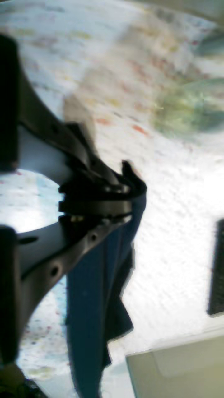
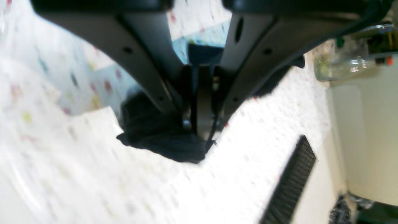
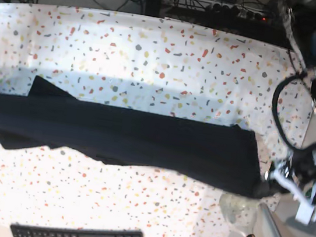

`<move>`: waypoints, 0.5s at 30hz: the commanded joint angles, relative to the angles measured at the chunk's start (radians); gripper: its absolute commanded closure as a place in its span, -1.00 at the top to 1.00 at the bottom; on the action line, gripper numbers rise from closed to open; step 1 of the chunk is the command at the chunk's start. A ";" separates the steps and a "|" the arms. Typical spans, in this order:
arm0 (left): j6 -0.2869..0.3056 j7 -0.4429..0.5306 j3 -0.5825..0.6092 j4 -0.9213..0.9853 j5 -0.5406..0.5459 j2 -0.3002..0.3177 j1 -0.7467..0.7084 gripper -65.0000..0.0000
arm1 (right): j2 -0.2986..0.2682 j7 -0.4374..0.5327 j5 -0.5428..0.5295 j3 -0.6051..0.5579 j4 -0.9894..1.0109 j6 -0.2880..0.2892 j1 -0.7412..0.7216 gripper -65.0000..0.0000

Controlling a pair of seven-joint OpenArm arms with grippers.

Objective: Layout the t-shirt on the table in an organized manner, then fold the t-shirt properly
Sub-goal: 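Lift the t-shirt with both grippers, shake it, and lay it back down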

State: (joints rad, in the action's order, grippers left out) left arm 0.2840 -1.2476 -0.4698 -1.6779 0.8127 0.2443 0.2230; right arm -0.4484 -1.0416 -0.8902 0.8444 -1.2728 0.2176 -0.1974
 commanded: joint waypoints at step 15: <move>-0.004 0.276 0.230 0.631 -0.181 -0.078 0.774 -1.00 | -0.281 0.412 -0.024 -0.601 0.502 -0.001 -0.765 -1.00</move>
State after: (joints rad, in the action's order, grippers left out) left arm 0.2783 -1.0019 -0.2405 -1.0294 0.6174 0.1638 0.9592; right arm -0.7059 -0.6624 -0.8982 0.2382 -0.7547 0.2119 -0.9264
